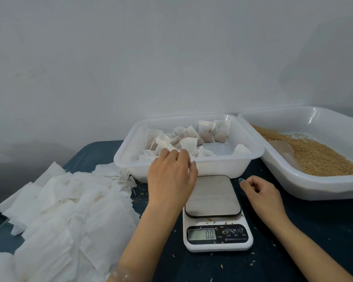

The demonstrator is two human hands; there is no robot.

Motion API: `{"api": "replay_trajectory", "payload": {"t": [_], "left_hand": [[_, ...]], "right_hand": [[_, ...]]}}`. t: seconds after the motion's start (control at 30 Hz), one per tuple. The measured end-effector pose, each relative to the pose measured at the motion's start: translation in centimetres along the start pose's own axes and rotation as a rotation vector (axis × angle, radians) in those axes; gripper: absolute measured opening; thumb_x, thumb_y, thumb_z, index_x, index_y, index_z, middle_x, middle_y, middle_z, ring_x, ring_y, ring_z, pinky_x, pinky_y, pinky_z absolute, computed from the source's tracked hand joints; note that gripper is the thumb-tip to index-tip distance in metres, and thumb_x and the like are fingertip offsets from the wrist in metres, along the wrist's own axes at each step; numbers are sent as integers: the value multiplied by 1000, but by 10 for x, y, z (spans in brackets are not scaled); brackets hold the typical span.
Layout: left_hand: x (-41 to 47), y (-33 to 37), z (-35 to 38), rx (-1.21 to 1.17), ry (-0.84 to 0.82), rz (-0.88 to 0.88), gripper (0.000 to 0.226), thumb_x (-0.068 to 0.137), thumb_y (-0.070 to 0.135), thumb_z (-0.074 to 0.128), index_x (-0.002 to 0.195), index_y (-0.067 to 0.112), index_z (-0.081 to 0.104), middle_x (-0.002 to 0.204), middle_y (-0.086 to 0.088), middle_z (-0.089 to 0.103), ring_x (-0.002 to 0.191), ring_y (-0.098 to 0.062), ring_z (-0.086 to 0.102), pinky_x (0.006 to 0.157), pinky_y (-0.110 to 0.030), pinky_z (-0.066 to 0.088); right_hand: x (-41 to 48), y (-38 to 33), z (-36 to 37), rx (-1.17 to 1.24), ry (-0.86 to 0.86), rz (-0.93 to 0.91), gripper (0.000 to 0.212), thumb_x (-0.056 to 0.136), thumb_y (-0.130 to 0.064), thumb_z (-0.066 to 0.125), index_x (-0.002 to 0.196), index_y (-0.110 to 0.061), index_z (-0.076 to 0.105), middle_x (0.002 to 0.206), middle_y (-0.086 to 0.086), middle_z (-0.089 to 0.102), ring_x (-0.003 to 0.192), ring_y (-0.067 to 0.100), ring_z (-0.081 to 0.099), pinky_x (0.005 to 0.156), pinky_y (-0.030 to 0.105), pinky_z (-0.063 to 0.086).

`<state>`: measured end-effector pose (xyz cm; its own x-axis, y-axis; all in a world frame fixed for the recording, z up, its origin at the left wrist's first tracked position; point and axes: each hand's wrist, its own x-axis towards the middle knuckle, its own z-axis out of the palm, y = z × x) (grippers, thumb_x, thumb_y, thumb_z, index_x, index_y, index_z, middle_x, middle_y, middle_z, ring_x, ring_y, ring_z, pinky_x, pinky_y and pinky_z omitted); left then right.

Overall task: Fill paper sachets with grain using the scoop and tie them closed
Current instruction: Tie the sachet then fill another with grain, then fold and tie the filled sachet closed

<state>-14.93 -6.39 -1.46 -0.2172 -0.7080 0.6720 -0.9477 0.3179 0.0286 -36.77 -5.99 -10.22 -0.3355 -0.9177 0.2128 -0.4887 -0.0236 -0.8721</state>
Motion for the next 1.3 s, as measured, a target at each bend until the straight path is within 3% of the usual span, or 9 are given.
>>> {"api": "replay_trajectory", "payload": {"t": [0.1, 0.2, 0.3, 0.5, 0.67, 0.9, 1.07, 1.2, 1.3], "left_hand": [[-11, -28, -18, 231, -414, -68, 8, 93, 32, 54, 96, 24, 55, 102, 5, 63, 100, -19, 56, 67, -30, 35], [-24, -61, -33, 322, -899, -201, 39, 86, 22, 69, 122, 22, 54, 127, -1, 53, 117, -21, 54, 83, -30, 45], [-28, -78, -40, 356, -1015, -273, 61, 79, 20, 79, 131, 20, 47, 133, -4, 46, 124, -22, 47, 94, -32, 46], [-36, -91, -26, 375, -1057, -261, 36, 87, 12, 65, 122, 21, 59, 120, 2, 61, 109, -17, 60, 86, -26, 49], [-33, -96, -26, 254, -1036, -258, 22, 81, 14, 71, 86, 34, 64, 111, 9, 63, 101, -11, 61, 84, -23, 52], [-36, -101, -42, 480, -910, -193, 54, 75, 39, 78, 119, 47, 48, 130, 7, 39, 128, -20, 31, 94, -32, 29], [-37, -107, -44, 279, -880, -319, 34, 83, 14, 69, 101, 39, 55, 117, 5, 45, 110, -16, 51, 84, -25, 44], [-35, -108, -44, 279, -830, -314, 26, 87, 18, 64, 81, 39, 51, 112, 10, 57, 105, -13, 57, 86, -25, 47], [-32, -104, -42, 286, -772, -306, 18, 87, 18, 61, 84, 35, 59, 106, 10, 59, 100, -13, 58, 81, -25, 45]], "right_hand": [[0, -1, -1, -7, 3, 12, 34, 93, -30, 62, 65, -10, 56, 55, 0, 49, 56, 15, 44, 57, 33, 37], [-1, 0, 0, -18, 16, 29, 35, 93, -29, 62, 64, -11, 54, 53, -3, 47, 55, 15, 43, 56, 33, 37], [-1, 0, 0, -22, 23, 42, 35, 93, -29, 61, 63, -13, 53, 53, -3, 47, 55, 15, 43, 57, 33, 37], [-1, 2, 0, -31, 35, 46, 35, 92, -30, 62, 63, -14, 54, 53, -3, 48, 55, 15, 44, 56, 33, 38], [0, 2, 1, -40, 27, 43, 34, 92, -30, 61, 63, -14, 54, 54, -1, 49, 56, 16, 45, 57, 33, 38], [-1, 2, 1, -50, 26, 37, 34, 92, -30, 61, 63, -15, 54, 53, -4, 48, 55, 15, 45, 57, 33, 38], [0, 3, 1, -39, 27, 33, 34, 92, -31, 61, 62, -16, 53, 50, -7, 47, 55, 14, 44, 57, 34, 39], [0, 4, 1, -33, 22, 28, 34, 92, -31, 61, 62, -16, 53, 49, -8, 47, 54, 14, 44, 57, 34, 40], [0, 4, 1, -38, 23, 24, 34, 92, -31, 61, 63, -15, 54, 50, -6, 47, 55, 14, 45, 57, 34, 40]]}}
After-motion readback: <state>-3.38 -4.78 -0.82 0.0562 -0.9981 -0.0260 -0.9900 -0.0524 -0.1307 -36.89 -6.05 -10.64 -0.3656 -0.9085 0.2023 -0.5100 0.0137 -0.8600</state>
